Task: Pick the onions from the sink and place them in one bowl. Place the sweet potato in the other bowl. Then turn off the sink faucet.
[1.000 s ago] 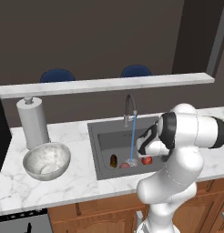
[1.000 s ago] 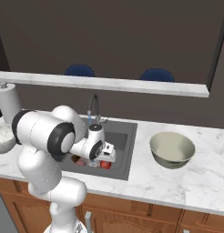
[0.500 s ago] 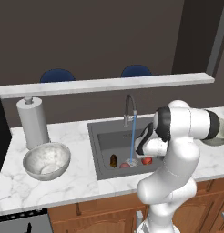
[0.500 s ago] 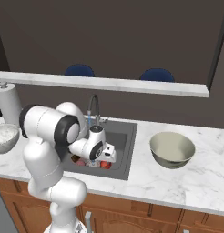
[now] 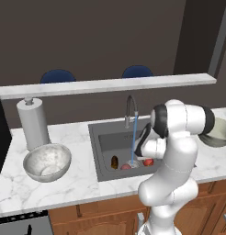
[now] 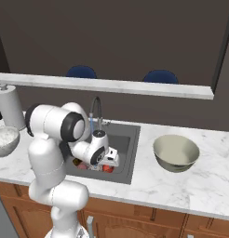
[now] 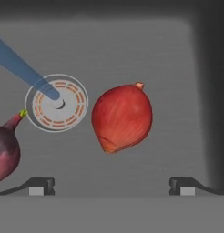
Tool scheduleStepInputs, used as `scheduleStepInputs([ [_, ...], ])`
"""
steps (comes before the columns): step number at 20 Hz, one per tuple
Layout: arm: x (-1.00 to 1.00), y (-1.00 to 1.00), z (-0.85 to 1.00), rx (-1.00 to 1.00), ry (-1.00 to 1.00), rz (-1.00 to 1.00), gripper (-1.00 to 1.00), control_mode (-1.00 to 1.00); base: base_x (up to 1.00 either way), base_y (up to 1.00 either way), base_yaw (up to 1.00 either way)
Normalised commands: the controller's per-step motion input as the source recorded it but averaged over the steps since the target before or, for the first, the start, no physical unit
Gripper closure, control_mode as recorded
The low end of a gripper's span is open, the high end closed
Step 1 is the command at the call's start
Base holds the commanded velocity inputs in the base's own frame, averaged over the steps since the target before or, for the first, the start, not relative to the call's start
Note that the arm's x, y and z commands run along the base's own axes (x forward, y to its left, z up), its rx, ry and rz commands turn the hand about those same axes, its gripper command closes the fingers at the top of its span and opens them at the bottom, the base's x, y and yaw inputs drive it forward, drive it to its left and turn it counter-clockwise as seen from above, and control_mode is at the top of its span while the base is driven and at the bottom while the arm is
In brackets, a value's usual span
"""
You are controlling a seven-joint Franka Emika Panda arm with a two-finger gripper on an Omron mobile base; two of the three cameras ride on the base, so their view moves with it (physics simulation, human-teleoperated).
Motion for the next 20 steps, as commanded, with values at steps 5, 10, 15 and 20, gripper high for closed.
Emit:
scheduleStepInputs([
  [5,0.14,0.0,-0.11,0.0,-0.01,0.0,-1.0,-1.0,0.0,0.0,0.0],
  [10,0.11,0.0,-0.11,0.0,-0.01,0.0,-1.0,-1.0,0.0,0.0,0.0],
  [15,0.04,-0.04,-0.13,0.0,-0.01,0.0,-1.0,-1.0,0.0,0.0,0.0],
  [20,0.09,-0.02,-0.15,0.0,-0.01,0.0,-1.0,-1.0,0.0,0.0,0.0],
])
